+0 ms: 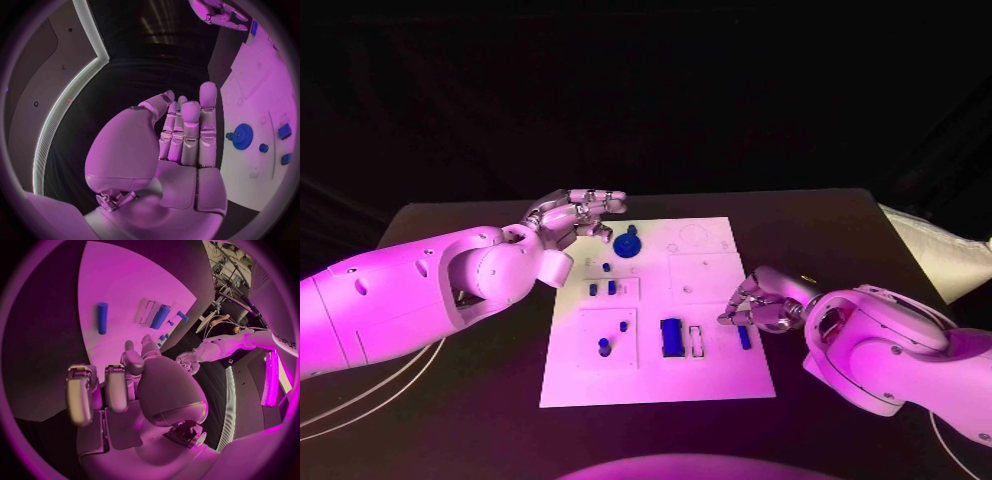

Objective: Assemble the parts on the task board

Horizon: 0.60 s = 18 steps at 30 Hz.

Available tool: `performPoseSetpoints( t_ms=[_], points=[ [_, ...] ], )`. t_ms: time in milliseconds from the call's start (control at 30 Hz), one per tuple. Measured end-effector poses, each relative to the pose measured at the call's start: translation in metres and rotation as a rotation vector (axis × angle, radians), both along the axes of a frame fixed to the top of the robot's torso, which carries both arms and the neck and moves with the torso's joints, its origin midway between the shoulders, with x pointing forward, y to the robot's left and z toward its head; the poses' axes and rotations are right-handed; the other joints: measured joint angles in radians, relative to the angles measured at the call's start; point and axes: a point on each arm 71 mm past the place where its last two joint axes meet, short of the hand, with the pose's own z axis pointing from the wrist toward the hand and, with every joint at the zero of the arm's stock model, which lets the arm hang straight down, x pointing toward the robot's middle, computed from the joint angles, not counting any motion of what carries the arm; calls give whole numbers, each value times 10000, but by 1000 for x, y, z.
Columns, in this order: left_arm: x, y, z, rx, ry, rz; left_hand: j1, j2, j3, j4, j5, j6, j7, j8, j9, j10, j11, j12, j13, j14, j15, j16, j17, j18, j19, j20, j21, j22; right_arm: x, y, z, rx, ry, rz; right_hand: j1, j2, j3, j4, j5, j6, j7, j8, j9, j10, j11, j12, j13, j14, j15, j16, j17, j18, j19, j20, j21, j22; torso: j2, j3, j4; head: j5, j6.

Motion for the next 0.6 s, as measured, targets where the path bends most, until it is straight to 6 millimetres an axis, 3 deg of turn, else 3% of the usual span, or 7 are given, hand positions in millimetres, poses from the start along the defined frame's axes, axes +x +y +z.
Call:
performPoseSetpoints(
  t_ms=[267, 600],
  points=[
    [0, -1, -1, -8, 19, -19, 0, 0, 0, 0, 0, 0, 0, 0, 0, 0, 0, 0, -1, 0, 0, 0, 0, 0, 0, 0, 0, 0, 3, -24, 0, -531, -145, -283, 156, 27, 136, -79, 153, 0, 0, -75, -71, -73, -3, -154, -75, 37, 36, -9, -1, -1, 0, 0, -46, -1, 3, 17, 0, -95, 50],
    [-1, -1, -3, -10, 54, -20, 0, 0, 0, 0, 0, 0, 0, 0, 0, 0, 0, 0, -1, 0, 0, 0, 1, 0, 0, 0, 0, 1, 2, -26, -16, -1404, -98, 3, -2, -131, 105, 118, 153, 157, -11, -75, -96, -73, -3, -210, -88, 36, 36, -61, -2, 0, 0, 0, -46, -2, 11, 13, 18, -138, 42]
  ],
)
